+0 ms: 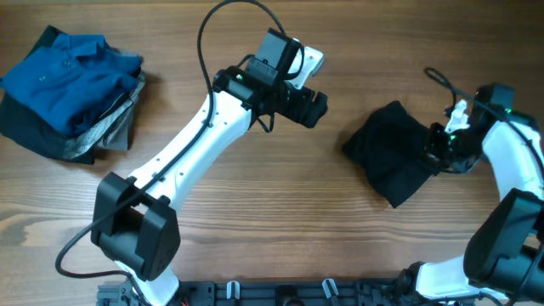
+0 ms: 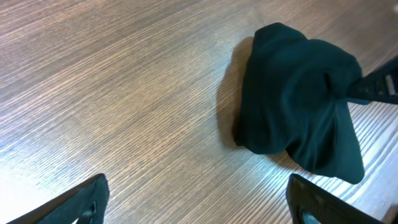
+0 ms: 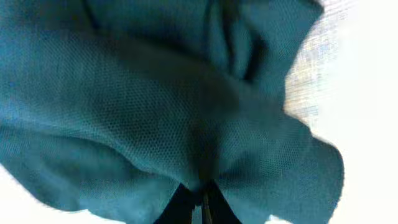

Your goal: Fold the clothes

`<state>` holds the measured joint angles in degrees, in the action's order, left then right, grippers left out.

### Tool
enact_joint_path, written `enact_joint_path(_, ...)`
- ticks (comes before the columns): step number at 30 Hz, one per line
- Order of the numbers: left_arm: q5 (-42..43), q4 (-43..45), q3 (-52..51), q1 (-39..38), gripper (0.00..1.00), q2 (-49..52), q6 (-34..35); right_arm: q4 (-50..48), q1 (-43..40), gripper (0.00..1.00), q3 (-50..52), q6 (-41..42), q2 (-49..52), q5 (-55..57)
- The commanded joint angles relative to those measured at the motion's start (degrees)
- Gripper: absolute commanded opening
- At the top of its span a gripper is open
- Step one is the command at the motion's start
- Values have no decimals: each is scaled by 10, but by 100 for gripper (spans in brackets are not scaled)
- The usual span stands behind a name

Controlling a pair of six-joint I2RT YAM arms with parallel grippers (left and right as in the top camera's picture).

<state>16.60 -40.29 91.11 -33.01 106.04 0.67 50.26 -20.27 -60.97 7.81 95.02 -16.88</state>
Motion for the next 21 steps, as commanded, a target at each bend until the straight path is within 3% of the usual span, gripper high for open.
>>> enact_joint_path(1,14,-4,0,2,91,6,-7,-122,3,4,55,111,-3,9)
enact_joint_path(4,13,-21,0,3,94,16,-7,-267,3,4,86,151,13,42)
enact_joint_path(7,13,-47,0,4,95,26,-7,-327,3,5,76,133,16,43)
enact_joint_path(9,14,-56,-1,4,98,30,-7,-299,2,23,49,81,4,21)
enact_joint_path(13,14,-59,-1,4,99,33,-7,-101,2,39,-23,53,-47,-14)
enact_joint_path(14,15,-59,-1,4,96,33,-7,-55,2,37,-30,60,-59,-19)
enact_joint_path(18,38,-66,-2,4,58,35,-7,86,6,5,-19,88,-69,-78)
enact_joint_path(19,48,-66,-1,4,56,36,-7,110,13,5,-5,88,-67,-67)
enact_joint_path(21,67,-60,-2,4,65,38,-7,93,30,6,46,115,-61,-25)
